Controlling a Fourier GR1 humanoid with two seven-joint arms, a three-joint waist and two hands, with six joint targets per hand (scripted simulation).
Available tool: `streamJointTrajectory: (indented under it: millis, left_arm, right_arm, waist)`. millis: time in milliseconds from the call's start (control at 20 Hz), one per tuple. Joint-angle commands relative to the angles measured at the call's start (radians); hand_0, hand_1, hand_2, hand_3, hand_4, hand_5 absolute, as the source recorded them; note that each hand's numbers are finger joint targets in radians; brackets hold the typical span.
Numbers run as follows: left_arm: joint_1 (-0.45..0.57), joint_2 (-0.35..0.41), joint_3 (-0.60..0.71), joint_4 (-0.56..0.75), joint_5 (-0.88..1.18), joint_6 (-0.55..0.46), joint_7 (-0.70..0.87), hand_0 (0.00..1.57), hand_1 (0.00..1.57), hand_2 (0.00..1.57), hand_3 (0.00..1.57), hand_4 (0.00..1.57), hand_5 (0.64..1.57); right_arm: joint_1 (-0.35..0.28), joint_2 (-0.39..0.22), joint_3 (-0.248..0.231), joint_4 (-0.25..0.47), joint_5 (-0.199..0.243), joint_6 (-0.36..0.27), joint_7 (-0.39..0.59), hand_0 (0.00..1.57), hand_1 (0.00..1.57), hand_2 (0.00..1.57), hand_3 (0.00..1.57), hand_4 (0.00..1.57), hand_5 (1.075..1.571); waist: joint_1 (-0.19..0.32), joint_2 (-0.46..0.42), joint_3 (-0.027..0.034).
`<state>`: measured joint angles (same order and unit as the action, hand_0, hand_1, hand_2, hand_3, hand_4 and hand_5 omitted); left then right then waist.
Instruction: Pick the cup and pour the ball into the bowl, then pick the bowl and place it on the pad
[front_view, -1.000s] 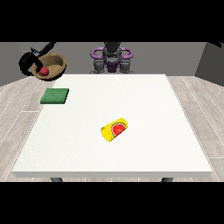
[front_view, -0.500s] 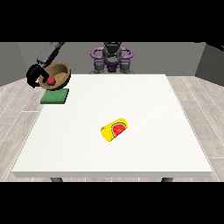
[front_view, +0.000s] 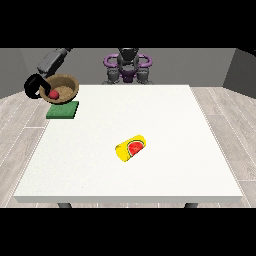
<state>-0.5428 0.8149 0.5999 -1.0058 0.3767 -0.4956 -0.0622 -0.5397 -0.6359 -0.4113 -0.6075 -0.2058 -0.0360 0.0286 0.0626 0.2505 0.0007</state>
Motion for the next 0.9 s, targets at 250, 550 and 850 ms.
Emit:
streamJointTrajectory:
  millis: [250, 550, 850]
  left_arm:
    - [-0.001, 0.054, 0.01, 0.111, -0.013, -0.006, -0.05, 0.0, 0.0, 0.0, 0.0, 1.19, 1.562]
    - [0.001, 0.014, -0.021, 0.05, -0.004, -0.005, -0.063, 0.0, 0.0, 0.0, 0.0, 1.19, 1.565]
    - [-0.006, 0.044, -0.003, 0.054, 0.017, -0.013, -0.074, 0.0, 0.0, 0.0, 0.0, 1.19, 1.569]
  right_arm:
    - [-0.041, 0.022, 0.006, -0.019, 0.008, -0.084, 0.01, 1.46, 1.46, 1.39, 0.8, 0.0, 1.539]
    - [-0.106, 0.073, -0.025, 0.027, -0.015, -0.149, -0.039, 1.43, 1.43, 1.38, 0.67, 0.0, 1.534]
    - [-0.106, -0.023, 0.03, 0.057, 0.045, -0.052, -0.028, 0.19, 0.19, 0.41, 0.79, 0.0, 1.454]
  waist:
    - [-0.041, -0.002, -0.0011]
    - [0.026, 0.037, -0.0001]
    - [0.037, 0.065, -0.0004]
